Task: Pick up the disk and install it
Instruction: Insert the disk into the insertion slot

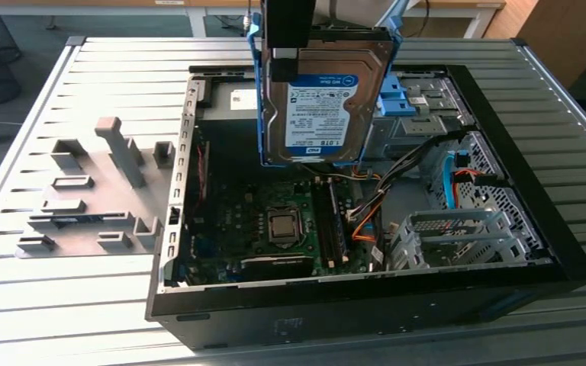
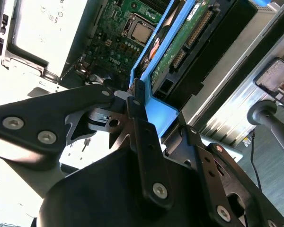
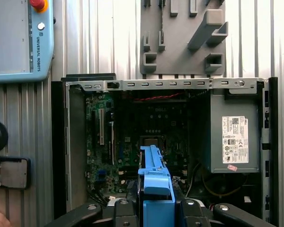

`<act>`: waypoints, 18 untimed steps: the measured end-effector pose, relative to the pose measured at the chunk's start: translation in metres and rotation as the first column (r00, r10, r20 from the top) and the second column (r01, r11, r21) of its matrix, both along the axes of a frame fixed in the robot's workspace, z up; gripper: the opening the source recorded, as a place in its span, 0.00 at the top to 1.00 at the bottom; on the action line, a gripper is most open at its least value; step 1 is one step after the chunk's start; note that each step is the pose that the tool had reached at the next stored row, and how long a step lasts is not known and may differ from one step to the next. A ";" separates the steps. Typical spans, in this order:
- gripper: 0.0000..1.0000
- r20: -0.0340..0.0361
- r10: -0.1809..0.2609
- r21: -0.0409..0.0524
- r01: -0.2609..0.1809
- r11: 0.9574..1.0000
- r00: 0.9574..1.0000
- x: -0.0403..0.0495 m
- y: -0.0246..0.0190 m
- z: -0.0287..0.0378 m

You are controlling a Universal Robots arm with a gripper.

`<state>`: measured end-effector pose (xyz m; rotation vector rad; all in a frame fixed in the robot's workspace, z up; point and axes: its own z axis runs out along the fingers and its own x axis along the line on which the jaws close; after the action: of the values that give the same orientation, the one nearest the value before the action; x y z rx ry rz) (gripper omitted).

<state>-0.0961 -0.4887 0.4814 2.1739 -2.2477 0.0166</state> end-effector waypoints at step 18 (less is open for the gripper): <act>0.64 0.001 0.000 0.000 0.000 1.000 1.000 0.0191 -0.0182 -0.0011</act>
<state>-0.0770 -0.5069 0.4803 2.1742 -2.2481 0.0174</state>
